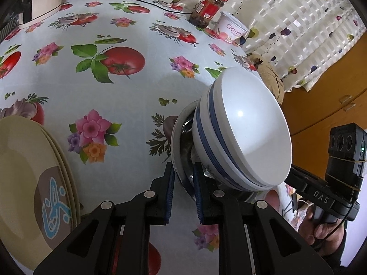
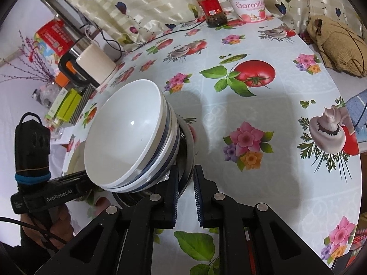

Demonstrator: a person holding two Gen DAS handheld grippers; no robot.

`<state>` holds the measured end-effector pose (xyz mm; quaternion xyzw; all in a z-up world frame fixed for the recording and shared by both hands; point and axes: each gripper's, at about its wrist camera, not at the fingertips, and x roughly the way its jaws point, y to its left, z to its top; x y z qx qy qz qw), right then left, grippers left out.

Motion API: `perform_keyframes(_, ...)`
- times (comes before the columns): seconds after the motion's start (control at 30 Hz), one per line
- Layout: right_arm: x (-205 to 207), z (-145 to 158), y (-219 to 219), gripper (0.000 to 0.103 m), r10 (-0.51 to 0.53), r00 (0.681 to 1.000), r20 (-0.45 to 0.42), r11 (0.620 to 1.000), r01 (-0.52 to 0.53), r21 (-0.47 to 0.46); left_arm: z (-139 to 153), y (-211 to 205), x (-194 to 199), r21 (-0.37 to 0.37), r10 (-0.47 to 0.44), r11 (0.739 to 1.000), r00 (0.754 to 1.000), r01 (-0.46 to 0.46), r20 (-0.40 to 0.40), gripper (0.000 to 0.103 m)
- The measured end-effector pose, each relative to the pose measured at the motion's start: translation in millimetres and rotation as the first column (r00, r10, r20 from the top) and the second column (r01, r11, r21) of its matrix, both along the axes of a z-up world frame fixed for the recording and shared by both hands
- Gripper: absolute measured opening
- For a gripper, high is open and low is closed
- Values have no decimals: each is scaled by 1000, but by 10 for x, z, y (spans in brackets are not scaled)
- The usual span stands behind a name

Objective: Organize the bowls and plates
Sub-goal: 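Lift and carry the nested bowl stack with the left gripper toward the beige plates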

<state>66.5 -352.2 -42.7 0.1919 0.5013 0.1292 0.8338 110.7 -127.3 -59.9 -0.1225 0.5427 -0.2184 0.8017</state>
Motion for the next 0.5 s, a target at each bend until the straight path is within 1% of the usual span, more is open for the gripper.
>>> perform_keyframes(0.1,6,-2,-2,14,-2,1000,0,1000,2,7,0,4,-5,3,-1,1000,1000,1,6,17)
perform_keyframes(0.27,35,-31,-26,14,-3,1000,-15,999,3,37,20,-34,-13,31,-5,1000,1000,4,30,17)
perform_keyframes(0.5,42,-12,25,13,-3,1000,-3,1000,3,2,37,-59,-28,54,-8,999,999,5,45,16)
